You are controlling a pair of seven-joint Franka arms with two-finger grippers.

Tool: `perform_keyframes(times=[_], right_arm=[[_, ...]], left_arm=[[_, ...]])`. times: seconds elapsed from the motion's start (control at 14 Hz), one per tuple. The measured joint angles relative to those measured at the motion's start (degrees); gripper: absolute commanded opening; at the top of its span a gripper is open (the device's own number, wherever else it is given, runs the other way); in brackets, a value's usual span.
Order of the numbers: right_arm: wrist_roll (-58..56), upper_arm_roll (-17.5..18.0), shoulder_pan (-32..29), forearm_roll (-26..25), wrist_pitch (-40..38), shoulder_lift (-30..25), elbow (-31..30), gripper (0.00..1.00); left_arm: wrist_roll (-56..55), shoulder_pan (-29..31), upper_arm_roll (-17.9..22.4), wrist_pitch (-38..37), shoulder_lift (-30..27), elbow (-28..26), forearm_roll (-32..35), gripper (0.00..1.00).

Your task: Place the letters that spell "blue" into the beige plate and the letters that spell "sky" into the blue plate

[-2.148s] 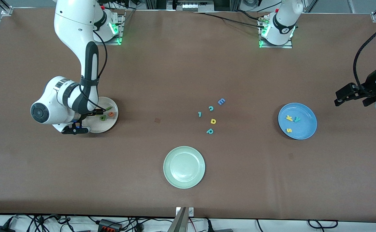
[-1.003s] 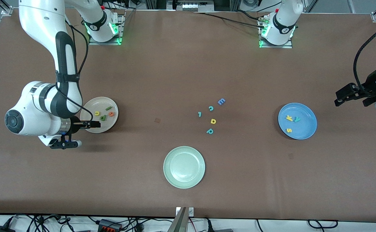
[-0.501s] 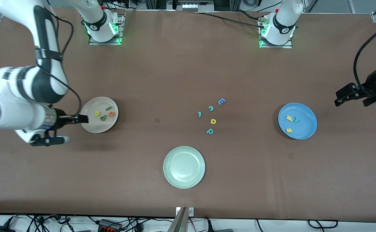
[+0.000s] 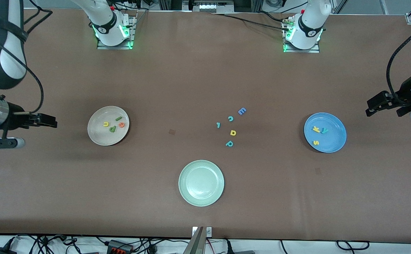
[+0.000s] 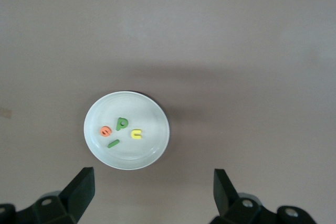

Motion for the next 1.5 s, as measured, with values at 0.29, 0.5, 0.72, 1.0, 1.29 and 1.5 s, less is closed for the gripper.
perform_keyframes(times=[0.29,0.5,0.72,1.0,1.29,1.5], right_arm=[[0.41,1.70,-3.88,-0.84,-0.73,-3.87,0.52,1.00],[0.41,2.52,-6.62,-0.84,-1.28,-6.38,1.79,1.00],[0.52,5.97,-9.59,-0.84,-1.46,-7.65,1.79,1.00],[0.65,6.71,-9.88,-0.84,-2.11,-7.45,1.68,1.00],[0.66,6.84,-9.88,-1.07,-2.45,-10.02,-2.24,1.00],[0.67,7.07,-9.88,-1.12,0.49,-14.07,-8.51,1.00]], left_arm=[[0.00,0.00,0.00,0.00,0.02,0.01,0.00,1.00],[0.00,0.00,0.00,0.00,0.03,0.01,0.00,1.00],[0.00,0.00,0.00,0.00,0.05,0.01,0.00,1.00],[-0.01,0.00,0.00,0.00,0.06,0.01,0.00,1.00],[-0.01,0.00,0.00,0.00,0.07,0.01,0.00,1.00],[-0.04,0.00,0.00,0.00,0.08,0.01,0.00,1.00]])
